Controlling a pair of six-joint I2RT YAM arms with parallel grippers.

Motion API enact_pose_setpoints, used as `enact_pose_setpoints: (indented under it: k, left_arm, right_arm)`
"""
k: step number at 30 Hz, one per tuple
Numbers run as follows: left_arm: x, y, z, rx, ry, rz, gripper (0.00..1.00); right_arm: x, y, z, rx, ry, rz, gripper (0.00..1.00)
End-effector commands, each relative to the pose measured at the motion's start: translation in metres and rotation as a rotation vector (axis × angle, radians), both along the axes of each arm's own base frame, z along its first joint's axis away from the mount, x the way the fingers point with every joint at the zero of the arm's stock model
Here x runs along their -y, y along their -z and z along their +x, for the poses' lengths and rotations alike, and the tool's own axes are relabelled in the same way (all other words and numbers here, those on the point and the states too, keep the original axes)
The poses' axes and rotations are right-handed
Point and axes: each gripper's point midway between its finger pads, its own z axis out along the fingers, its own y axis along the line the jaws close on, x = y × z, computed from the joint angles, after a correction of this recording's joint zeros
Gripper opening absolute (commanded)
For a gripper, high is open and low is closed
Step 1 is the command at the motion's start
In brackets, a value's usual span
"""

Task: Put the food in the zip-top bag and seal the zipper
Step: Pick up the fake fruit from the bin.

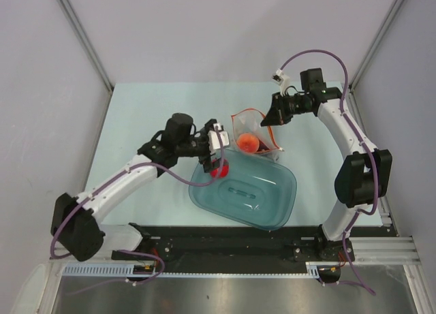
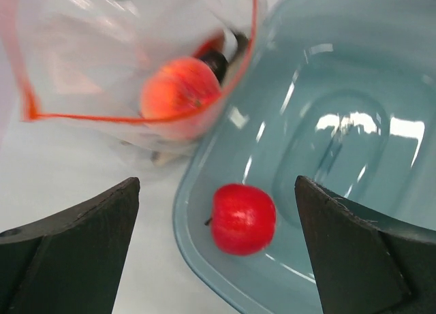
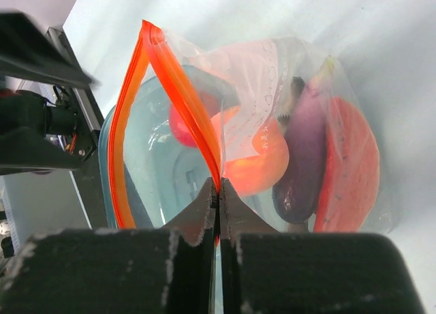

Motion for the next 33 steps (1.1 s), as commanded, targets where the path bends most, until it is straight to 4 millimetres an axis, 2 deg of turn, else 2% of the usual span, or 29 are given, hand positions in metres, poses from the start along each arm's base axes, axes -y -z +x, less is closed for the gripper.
enact_pose_setpoints:
  k: [1, 2, 4, 5, 7, 8, 12, 16, 19, 21, 24, 25, 26, 27, 29, 30, 31, 33]
  left_arm:
    - [-0.005, 0.069, -0.002, 0.000, 0.129, 0.197, 0.99]
    - [-0.004, 0.081, 0.004, -0.012, 0.126, 0.223, 1.00]
    - [-0.001, 0.086, 0.012, 0.010, 0.128, 0.243, 1.00]
    - [0.000, 0.097, 0.018, 0.003, 0.122, 0.267, 0.99]
    - [0.001, 0.108, 0.023, 0.014, 0.137, 0.301, 1.00]
    - [-0.001, 0.123, 0.022, -0.011, 0.145, 0.341, 1.00]
    - [-0.007, 0.155, 0.022, -0.049, 0.165, 0.422, 1.00]
    - [-0.014, 0.180, 0.013, -0.087, 0.183, 0.464, 0.95]
    - [-0.015, 0.187, 0.012, -0.083, 0.183, 0.484, 0.90]
    - [-0.013, 0.184, 0.012, -0.080, 0.188, 0.481, 0.85]
    - [-0.004, 0.158, 0.015, -0.065, 0.177, 0.428, 0.60]
    - [0.003, 0.135, 0.015, -0.045, 0.184, 0.383, 0.46]
    - [0.007, 0.120, 0.013, -0.041, 0.197, 0.350, 0.41]
    - [0.011, 0.104, 0.010, -0.046, 0.203, 0.315, 0.37]
    - [0.026, 0.049, -0.003, -0.013, 0.272, 0.195, 0.32]
    - [0.032, 0.029, -0.008, -0.020, 0.276, 0.147, 0.32]
    - [0.042, -0.005, -0.012, 0.016, 0.311, 0.073, 0.32]
    - [0.053, -0.040, -0.020, 0.027, 0.320, -0.002, 0.32]
  right_arm:
    - [-0.006, -0.022, 0.004, 0.063, -0.025, 0.031, 0.00]
    - [-0.007, -0.022, 0.003, 0.058, -0.028, 0.029, 0.00]
    - [-0.005, -0.021, 0.003, 0.058, -0.028, 0.026, 0.00]
    - [-0.005, -0.020, 0.002, 0.052, -0.029, 0.025, 0.00]
    - [-0.004, -0.019, 0.001, 0.051, -0.030, 0.021, 0.00]
    - [-0.003, -0.019, 0.000, 0.049, -0.029, 0.018, 0.00]
    - [0.002, -0.018, 0.000, 0.053, -0.023, 0.010, 0.00]
    - [0.005, -0.017, -0.001, 0.051, -0.018, 0.006, 0.00]
    - [0.006, -0.017, -0.001, 0.052, -0.015, 0.007, 0.00]
    - [0.006, -0.016, 0.000, 0.048, -0.017, 0.007, 0.00]
    - [0.005, -0.014, 0.002, 0.044, -0.018, 0.010, 0.00]
    - [0.005, -0.015, 0.002, 0.045, -0.019, 0.011, 0.00]
    - [0.004, -0.014, 0.003, 0.045, -0.021, 0.011, 0.00]
    - [0.004, -0.015, 0.003, 0.045, -0.022, 0.012, 0.00]
    - [0.003, -0.015, 0.004, 0.045, -0.024, 0.013, 0.00]
    - [0.002, -0.016, 0.004, 0.045, -0.026, 0.014, 0.00]
    - [0.001, -0.016, 0.004, 0.046, -0.029, 0.015, 0.00]
    - [-0.001, -0.018, 0.005, 0.049, -0.033, 0.017, 0.00]
